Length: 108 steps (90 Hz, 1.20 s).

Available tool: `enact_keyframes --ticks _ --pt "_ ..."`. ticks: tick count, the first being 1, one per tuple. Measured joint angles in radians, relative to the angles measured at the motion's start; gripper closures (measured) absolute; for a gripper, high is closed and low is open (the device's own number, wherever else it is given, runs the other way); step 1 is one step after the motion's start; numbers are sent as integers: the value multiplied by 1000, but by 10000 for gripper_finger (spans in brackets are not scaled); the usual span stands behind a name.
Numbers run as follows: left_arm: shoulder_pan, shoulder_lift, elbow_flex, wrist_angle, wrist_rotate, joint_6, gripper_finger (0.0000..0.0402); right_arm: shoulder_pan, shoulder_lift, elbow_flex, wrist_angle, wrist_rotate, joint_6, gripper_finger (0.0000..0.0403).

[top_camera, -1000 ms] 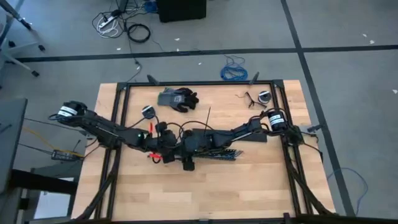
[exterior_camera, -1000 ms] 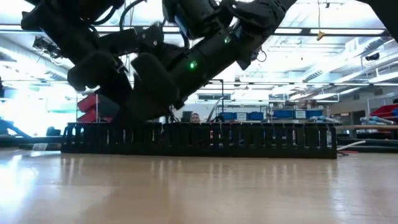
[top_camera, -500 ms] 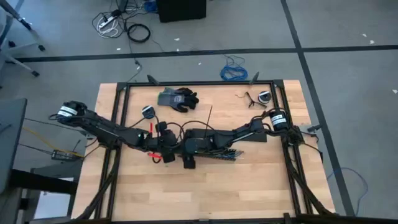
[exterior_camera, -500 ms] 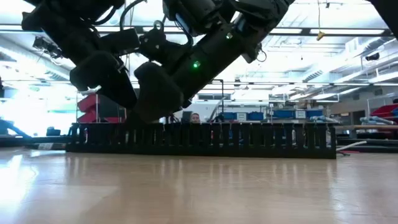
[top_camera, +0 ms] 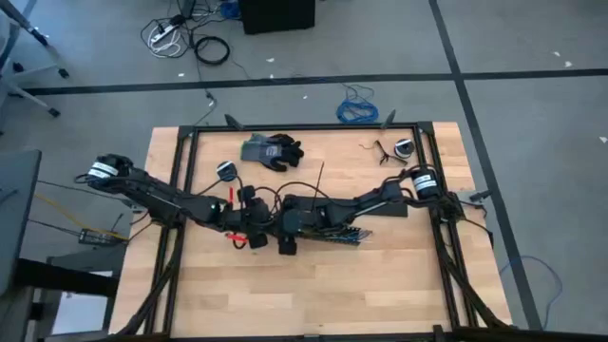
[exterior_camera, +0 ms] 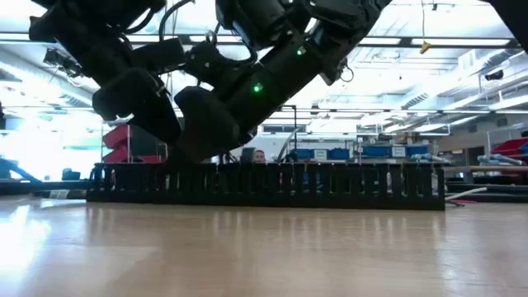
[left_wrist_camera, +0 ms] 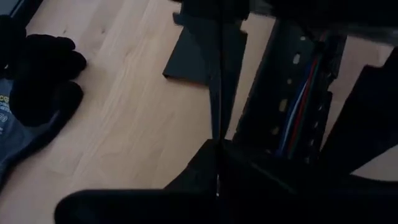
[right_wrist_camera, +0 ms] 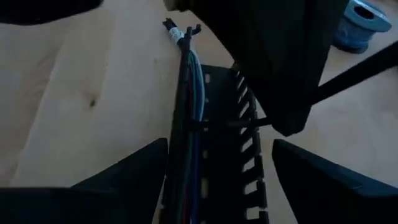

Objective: Ziptie cables
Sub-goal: Put the cable wires in the black cable duct

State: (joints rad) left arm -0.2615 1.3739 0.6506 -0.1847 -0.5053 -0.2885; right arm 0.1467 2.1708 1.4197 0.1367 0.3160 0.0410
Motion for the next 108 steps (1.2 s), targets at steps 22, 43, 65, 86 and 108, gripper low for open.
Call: enact_keyframes --ticks 22,43,65,86,108 --pt "0 0 0 9 2 0 401 -2 0 0 5 -22 0 126" --pt "0 0 0 8 2 0 401 -11 2 0 4 -54 8 137" --pt "0 1 0 8 2 0 402 -13 2 0 6 -54 8 144" --pt "0 41 0 21 1 1 402 -14 3 0 10 -54 8 159" --pt "0 42 0 34 1 22 402 -14 3 0 9 -54 10 167"
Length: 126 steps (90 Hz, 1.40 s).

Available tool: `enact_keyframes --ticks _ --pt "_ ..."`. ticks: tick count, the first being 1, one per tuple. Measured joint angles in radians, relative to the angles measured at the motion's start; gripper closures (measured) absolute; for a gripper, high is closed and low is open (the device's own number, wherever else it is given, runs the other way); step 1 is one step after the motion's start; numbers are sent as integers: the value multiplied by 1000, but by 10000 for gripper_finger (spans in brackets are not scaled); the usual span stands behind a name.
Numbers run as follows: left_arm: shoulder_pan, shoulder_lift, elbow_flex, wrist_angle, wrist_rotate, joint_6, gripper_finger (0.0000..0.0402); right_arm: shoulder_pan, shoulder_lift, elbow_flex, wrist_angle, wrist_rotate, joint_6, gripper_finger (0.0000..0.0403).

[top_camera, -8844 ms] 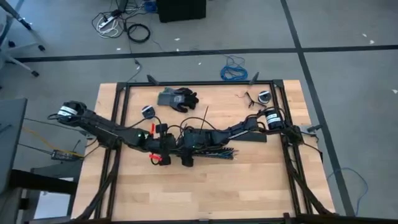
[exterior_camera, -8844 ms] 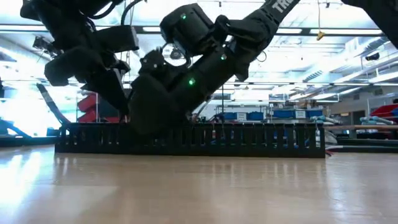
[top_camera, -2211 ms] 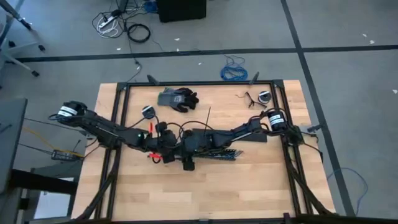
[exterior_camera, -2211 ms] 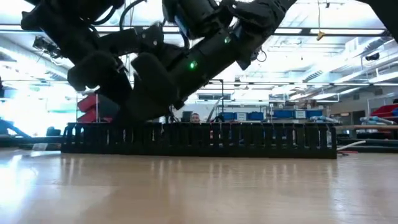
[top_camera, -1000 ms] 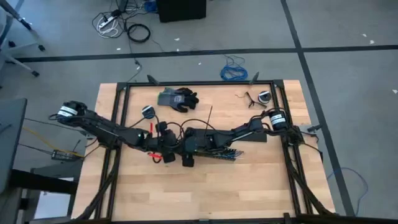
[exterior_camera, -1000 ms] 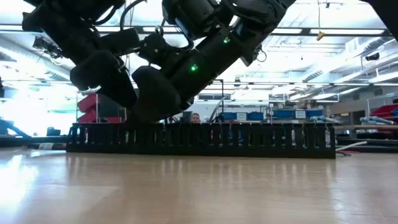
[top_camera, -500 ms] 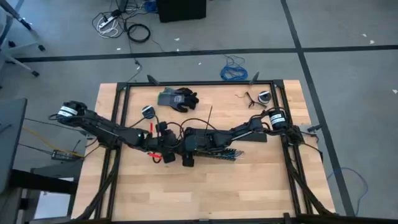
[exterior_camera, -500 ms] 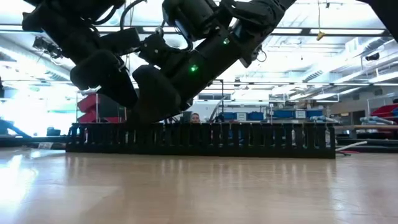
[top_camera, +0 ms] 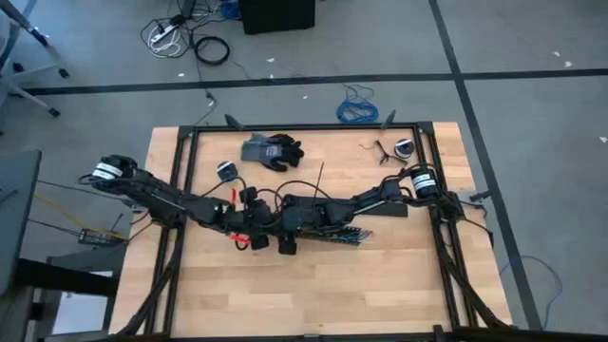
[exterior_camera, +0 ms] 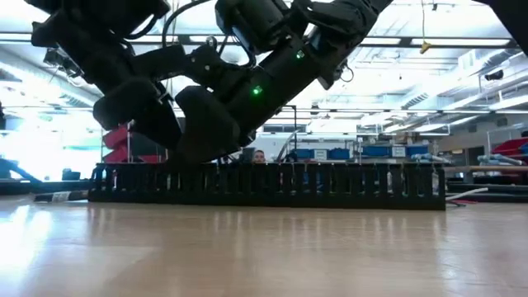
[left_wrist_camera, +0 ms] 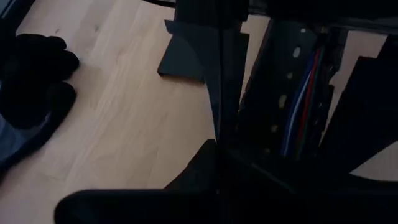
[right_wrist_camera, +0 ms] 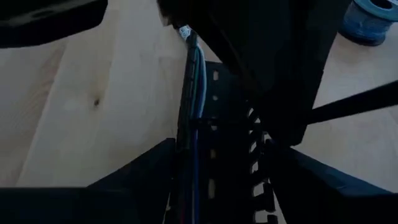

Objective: Ziptie cables
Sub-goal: Put the cable wires in the black cable duct

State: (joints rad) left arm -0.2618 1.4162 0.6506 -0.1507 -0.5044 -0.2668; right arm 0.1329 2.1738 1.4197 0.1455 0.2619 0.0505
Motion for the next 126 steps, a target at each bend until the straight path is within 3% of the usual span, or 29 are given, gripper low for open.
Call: enact_keyframes --ticks 126 --pt "21 29 0 30 24 28 402 0 1 0 -3 4 3 185"
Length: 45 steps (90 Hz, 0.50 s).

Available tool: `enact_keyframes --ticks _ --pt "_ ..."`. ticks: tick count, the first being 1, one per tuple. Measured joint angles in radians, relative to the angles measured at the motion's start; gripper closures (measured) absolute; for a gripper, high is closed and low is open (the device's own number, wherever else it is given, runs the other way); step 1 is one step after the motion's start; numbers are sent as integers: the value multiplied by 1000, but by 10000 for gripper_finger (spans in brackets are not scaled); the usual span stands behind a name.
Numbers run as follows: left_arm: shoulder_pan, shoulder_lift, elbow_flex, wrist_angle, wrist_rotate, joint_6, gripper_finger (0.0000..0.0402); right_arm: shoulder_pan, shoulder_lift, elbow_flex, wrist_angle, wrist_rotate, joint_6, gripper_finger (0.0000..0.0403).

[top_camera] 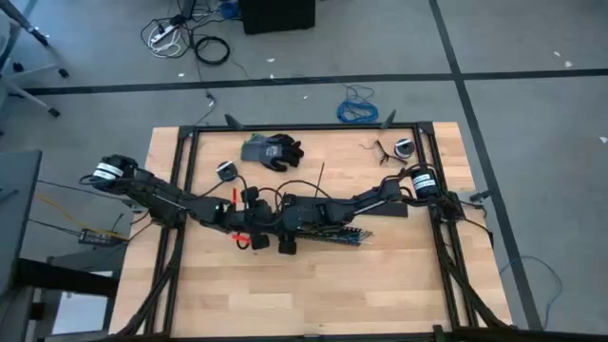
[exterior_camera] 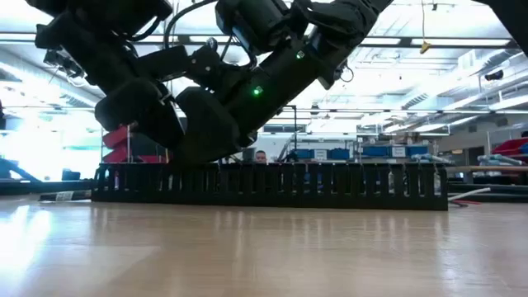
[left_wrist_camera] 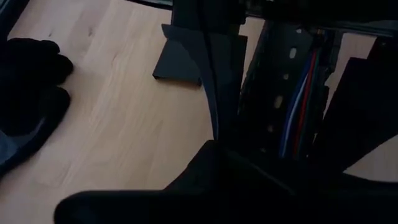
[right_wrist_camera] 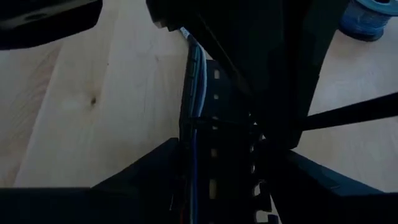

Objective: Ziptie cables
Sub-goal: Put the cable wires in the black cable duct

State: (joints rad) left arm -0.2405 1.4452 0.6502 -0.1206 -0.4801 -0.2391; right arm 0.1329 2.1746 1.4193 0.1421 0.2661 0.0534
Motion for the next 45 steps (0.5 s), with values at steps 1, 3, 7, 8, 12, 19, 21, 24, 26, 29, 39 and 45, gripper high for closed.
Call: enact_keyframes --ticks 1,3,7,8,12,19,21,24,26,29,39,45 --pt "0 2 0 1 -2 1 402 0 0 0 0 0 0 185" --pt "0 5 0 3 -5 3 402 0 0 0 -1 0 1 186" --pt "0 11 0 6 -9 7 402 0 0 0 -2 0 2 186" --pt "0 12 0 7 -12 10 402 0 0 0 -2 0 2 186" --pt "-1 13 0 10 -22 20 402 0 0 -1 -2 1 0 187" --pt "1 14 0 14 -24 27 402 0 0 -1 -2 1 -2 187" --pt "2 14 0 14 -24 30 402 0 0 -2 -2 2 -2 187" --pt "2 13 0 13 -24 35 402 0 0 -2 -3 2 -3 186" --pt "2 11 0 10 -24 38 402 0 0 -2 -3 2 -4 186" --pt "3 9 0 6 -23 39 402 0 0 -2 -4 1 -5 186" --pt "3 6 0 3 -21 37 402 0 0 -2 -4 -2 -6 187" --pt "4 6 0 2 -18 37 402 0 0 -2 -1 -3 -6 187"
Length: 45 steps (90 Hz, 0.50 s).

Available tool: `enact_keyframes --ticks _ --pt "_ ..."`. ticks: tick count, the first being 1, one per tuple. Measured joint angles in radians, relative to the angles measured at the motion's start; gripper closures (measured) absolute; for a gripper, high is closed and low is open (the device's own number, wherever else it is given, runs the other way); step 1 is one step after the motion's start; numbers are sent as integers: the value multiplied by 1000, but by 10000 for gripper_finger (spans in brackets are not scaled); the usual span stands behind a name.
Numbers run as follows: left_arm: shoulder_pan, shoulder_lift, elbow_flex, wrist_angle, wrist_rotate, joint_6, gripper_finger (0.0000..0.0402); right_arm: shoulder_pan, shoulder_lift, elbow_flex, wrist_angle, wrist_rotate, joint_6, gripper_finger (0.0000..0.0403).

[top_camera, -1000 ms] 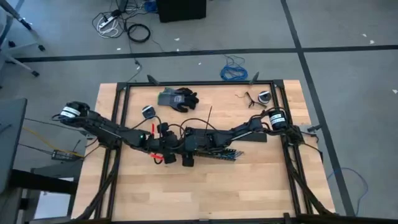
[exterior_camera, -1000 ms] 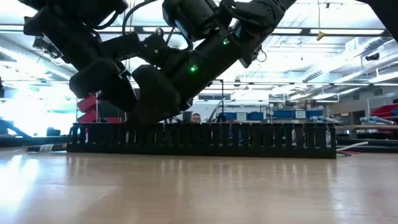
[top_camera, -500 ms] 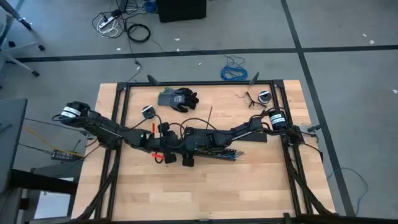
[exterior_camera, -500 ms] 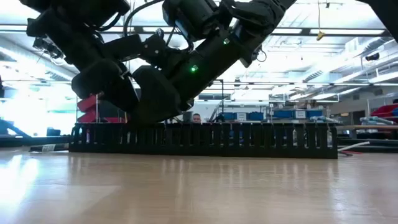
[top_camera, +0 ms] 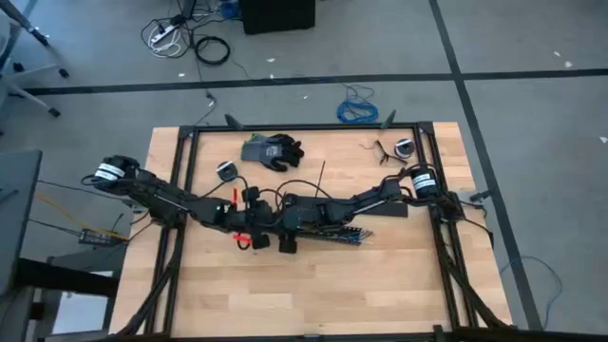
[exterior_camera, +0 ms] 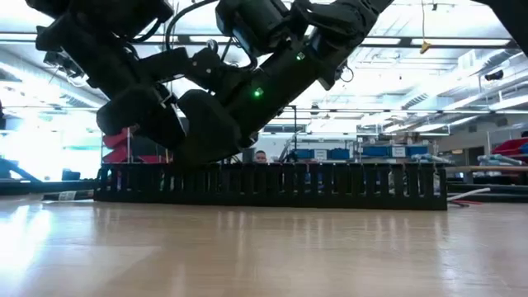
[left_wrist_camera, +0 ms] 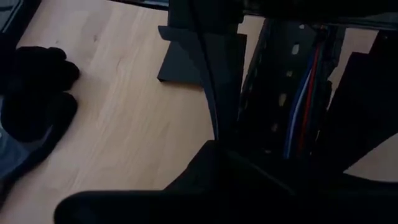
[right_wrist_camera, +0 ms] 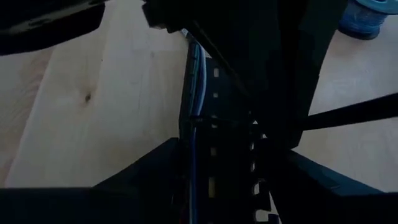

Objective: Ziptie cables
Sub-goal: Put the cable wires in the black cable duct

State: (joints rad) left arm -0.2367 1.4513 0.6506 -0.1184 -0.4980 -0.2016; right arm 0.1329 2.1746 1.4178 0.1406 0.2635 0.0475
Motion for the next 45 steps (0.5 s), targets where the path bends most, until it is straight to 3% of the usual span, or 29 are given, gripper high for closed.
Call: enact_keyframes --ticks 45 --pt "13 1 -2 34 30 40 402 3 0 0 6 3 4 187"
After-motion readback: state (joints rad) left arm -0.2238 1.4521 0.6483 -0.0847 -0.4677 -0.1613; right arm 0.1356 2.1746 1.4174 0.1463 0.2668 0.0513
